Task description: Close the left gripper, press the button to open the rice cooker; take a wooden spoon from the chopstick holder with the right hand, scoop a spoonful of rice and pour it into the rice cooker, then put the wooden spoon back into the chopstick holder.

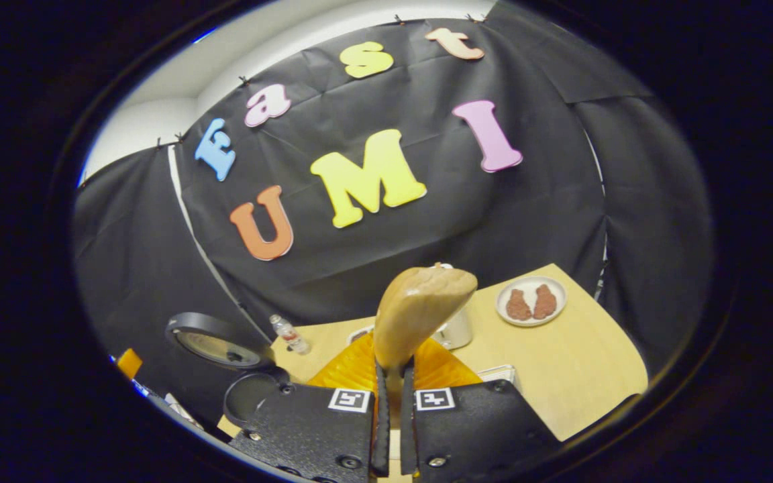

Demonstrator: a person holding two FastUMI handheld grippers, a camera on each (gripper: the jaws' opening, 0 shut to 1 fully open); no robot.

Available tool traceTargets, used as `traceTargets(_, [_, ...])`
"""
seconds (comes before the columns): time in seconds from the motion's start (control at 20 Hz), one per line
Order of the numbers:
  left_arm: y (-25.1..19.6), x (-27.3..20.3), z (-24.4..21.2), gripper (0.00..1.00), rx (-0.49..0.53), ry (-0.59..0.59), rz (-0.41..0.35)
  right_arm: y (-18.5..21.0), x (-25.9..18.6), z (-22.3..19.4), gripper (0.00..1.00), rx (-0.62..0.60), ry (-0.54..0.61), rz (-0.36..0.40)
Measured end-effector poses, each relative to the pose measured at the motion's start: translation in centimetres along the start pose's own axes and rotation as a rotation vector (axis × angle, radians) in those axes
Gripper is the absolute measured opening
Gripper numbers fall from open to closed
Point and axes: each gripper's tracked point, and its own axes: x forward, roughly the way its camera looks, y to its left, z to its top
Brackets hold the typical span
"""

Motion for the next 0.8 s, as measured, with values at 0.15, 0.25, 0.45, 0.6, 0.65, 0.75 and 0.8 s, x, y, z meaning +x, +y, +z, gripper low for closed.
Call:
traceTargets(0.15, [-1.3,0.1,0.1,0.95,-0.012,0.012,0.004,-4.6,1.6,-0.9,0.11,0.022,0.016,-0.052])
traceTargets(0.25, [-1.5,-0.1,0.3,0.95,-0.001,0.019,0.021,-6.9,3.2,-2.2,0.11,0.018,0.033,-0.063])
traceTargets(0.45, [-1.5,-0.6,0.2,0.95,0.018,0.025,0.066,-10.6,5.6,-5.0,0.11,-0.033,0.069,-0.085])
traceTargets(0.6, [-1.6,-0.9,-0.1,0.95,0.032,0.043,0.088,-12.2,6.8,-6.3,0.12,-0.034,0.088,-0.091])
traceTargets(0.65, [-1.6,-1.0,0.1,0.95,0.035,0.043,0.092,-12.9,7.3,-6.7,0.12,-0.032,0.092,-0.096])
traceTargets(0.75, [-1.6,-1.0,0.1,0.95,0.040,0.048,0.104,-13.7,8.1,-7.5,0.11,-0.036,0.087,-0.108])
traceTargets(0.8, [-1.6,-1.0,0.0,0.95,0.037,0.052,0.112,-14.0,8.5,-7.8,0.11,-0.039,0.085,-0.109])
